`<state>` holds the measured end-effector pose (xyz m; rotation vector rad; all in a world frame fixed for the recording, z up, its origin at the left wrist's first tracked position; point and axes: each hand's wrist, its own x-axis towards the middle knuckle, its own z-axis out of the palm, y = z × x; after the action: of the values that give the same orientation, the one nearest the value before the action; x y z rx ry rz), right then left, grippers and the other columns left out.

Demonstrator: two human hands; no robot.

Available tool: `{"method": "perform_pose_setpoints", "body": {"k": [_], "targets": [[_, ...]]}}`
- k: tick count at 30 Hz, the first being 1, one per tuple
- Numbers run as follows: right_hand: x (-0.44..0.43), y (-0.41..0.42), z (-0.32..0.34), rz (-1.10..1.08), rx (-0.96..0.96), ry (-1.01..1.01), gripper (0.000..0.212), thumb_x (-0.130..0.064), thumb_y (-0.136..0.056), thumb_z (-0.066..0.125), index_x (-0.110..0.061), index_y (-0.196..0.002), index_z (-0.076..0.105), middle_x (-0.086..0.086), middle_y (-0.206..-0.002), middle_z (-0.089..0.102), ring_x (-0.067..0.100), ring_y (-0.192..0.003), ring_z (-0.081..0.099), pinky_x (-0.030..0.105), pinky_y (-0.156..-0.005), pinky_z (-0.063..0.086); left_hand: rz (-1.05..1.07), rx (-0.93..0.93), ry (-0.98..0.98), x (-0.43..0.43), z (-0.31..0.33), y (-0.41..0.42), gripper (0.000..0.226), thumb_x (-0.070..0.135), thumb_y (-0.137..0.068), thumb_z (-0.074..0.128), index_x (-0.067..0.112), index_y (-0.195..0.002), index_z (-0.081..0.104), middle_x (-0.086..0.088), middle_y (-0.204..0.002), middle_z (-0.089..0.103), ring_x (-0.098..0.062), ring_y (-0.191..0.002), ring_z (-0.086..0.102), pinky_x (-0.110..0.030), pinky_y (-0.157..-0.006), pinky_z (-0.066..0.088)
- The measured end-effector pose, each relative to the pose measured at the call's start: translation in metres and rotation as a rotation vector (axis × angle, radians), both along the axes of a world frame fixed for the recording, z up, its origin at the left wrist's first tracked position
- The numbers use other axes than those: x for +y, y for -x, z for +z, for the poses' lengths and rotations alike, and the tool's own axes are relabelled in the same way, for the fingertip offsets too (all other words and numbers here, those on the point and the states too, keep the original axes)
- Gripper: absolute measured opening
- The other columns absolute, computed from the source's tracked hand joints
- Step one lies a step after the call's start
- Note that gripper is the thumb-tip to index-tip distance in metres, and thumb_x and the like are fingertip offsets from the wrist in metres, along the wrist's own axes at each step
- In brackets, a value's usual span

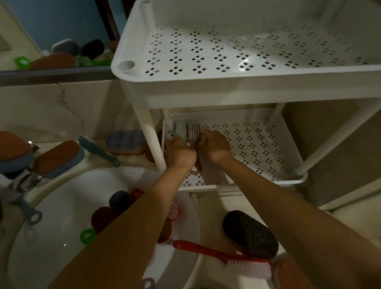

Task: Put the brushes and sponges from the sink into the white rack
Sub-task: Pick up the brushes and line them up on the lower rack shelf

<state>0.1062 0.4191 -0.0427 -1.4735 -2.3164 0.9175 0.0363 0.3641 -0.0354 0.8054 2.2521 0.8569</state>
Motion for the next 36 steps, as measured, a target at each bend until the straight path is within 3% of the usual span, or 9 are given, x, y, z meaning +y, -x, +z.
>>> {"method": "perform_pose_setpoints", "body": {"k": [4,9,12,14,18,20,25,28,36], "targets": [[-0.004,-0.010,0.009,-0.013,-0.031,0.057,0.037,-0.008,-0.096,0.037,-0.004,-0.132,0.046,0.019,-0.134,0.050,0.033,-0.124,0.046,0.034,-0.100,0.036,-0.036,0.049,0.020,-0.003,0.015,-0.005,0.041,0.006,-0.089,0.052,0.000,-0.128,0.046,-0.022,-0.133,0.048,-0.037,-0.122,0.048,-0.042,-0.097,0.047],[-0.039,-0.043,0.028,-0.078,0.133,0.032,0.045,-0.001,-0.091,0.048,-0.003,-0.136,0.043,0.019,-0.133,0.052,0.030,-0.121,0.050,0.025,-0.095,0.036,-0.171,0.078,0.018,-0.023,0.050,-0.020,0.050,-0.001,-0.091,0.040,0.002,-0.140,0.034,-0.022,-0.142,0.039,-0.036,-0.130,0.041,-0.043,-0.107,0.039],[-0.077,-0.074,0.041,-0.235,0.269,0.025,0.038,-0.004,-0.090,0.052,-0.004,-0.128,0.052,0.018,-0.113,0.061,0.028,-0.105,0.056,0.029,-0.088,0.042,-0.219,-0.009,-0.084,-0.051,0.079,-0.039,0.038,-0.005,-0.091,0.037,0.004,-0.126,0.049,-0.016,-0.125,0.053,-0.030,-0.105,0.058,-0.035,-0.076,0.054],[-0.112,-0.097,0.047,-0.339,0.348,0.028,0.034,-0.004,-0.090,0.050,-0.005,-0.123,0.055,0.012,-0.103,0.061,0.023,-0.096,0.056,0.032,-0.087,0.045,-0.241,-0.079,-0.125,-0.076,0.091,-0.056,0.036,0.000,-0.094,0.037,0.008,-0.125,0.051,-0.006,-0.119,0.055,-0.016,-0.090,0.055,-0.016,-0.059,0.048],[-0.187,-0.140,0.048,-0.470,0.389,0.037,0.028,-0.001,-0.088,0.051,-0.004,-0.115,0.060,0.006,-0.094,0.061,0.014,-0.087,0.055,0.021,-0.075,0.041,-0.297,-0.198,-0.125,-0.133,0.079,-0.091,0.029,0.004,-0.091,0.042,0.008,-0.112,0.061,-0.009,-0.113,0.063,-0.021,-0.105,0.059,-0.029,-0.092,0.048],[-0.224,-0.160,0.042,-0.533,0.332,0.004,0.027,-0.001,-0.086,0.053,-0.004,-0.111,0.062,0.007,-0.101,0.064,0.015,-0.091,0.055,0.018,-0.078,0.039,-0.313,-0.287,-0.087,-0.160,0.064,-0.107,0.024,0.003,-0.088,0.044,0.008,-0.103,0.062,-0.016,-0.110,0.065,-0.029,-0.105,0.061,-0.038,-0.097,0.048],[-0.304,-0.204,0.018,-0.622,0.012,-0.043,0.027,-0.002,-0.083,0.054,-0.004,-0.109,0.061,0.012,-0.112,0.056,0.022,-0.090,0.055,0.027,-0.073,0.040,-0.498,-0.351,0.045,-0.211,0.036,-0.137,0.020,0.002,-0.085,0.046,0.017,-0.083,0.059,-0.016,-0.099,0.068,-0.032,-0.097,0.064,-0.043,-0.091,0.051],[-0.331,-0.227,0.002,-0.808,-0.169,0.025,0.031,-0.015,-0.085,0.056,-0.002,-0.113,0.051,0.017,-0.115,0.049,0.034,-0.092,0.056,0.029,-0.066,0.037,-0.576,-0.349,0.074,-0.225,0.038,-0.146,0.021,0.003,-0.088,0.044,0.011,-0.094,0.063,-0.014,-0.105,0.067,-0.029,-0.101,0.063,-0.040,-0.090,0.050],[-0.325,-0.230,-0.024,-1.139,-0.120,0.360,0.061,-0.035,-0.081,0.064,-0.005,-0.127,0.037,0.018,-0.128,0.036,0.037,-0.118,0.044,0.043,-0.093,0.046,-0.653,-0.309,0.080,-0.237,0.050,-0.156,0.023,0.004,-0.092,0.042,0.007,-0.103,0.061,-0.015,-0.110,0.065,-0.028,-0.105,0.061,-0.038,-0.091,0.048]]}}
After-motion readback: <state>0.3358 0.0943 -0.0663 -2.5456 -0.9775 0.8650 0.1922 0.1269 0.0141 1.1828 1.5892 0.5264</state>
